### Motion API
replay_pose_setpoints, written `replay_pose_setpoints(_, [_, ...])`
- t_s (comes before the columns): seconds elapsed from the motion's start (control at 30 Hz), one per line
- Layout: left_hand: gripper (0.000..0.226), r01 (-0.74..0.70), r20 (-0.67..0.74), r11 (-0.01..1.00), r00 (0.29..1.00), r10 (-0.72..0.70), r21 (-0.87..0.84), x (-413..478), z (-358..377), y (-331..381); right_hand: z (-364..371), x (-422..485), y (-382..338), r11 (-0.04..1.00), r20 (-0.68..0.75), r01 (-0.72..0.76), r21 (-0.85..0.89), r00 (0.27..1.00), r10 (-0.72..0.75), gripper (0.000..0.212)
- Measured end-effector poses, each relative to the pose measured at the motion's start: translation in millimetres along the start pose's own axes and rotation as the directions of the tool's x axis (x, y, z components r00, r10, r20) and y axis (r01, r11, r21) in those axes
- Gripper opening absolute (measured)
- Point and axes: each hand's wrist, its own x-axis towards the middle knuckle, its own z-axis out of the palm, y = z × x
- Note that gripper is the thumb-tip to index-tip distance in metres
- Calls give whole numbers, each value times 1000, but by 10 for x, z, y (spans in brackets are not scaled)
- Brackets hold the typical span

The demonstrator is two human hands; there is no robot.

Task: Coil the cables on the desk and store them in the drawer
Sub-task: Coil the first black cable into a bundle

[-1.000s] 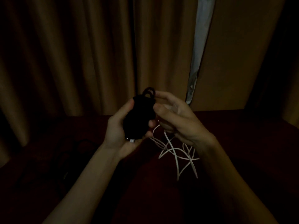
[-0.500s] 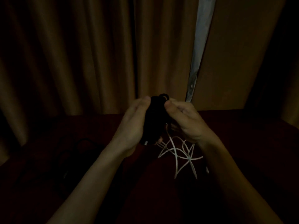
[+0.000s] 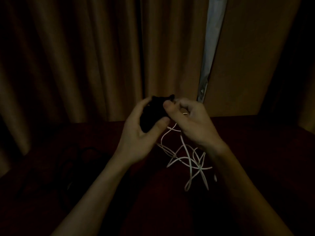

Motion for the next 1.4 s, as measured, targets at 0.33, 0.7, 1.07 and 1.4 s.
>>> replay_pose_setpoints(0.33, [61,465,402,674,877,-263,-574,7,-44,96,-94,-15,20,999,90,24,48,996,-28,45])
replay_pose_setpoints(0.7, [46,390,229,782,921,-316,-487,57,-12,86,-47,4,146,921,-63,238,-309,961,-269,45])
replay_pose_setpoints(1.07, [41,235,-73,840,948,-308,-489,83,-18,79,95,44,31,834,-2,-441,330,884,468,11])
replay_pose_setpoints(1.4, [75,290,-15,704,919,-393,-648,111,-48,37,338,-115,-82,983,-285,178,48,945,-157,20])
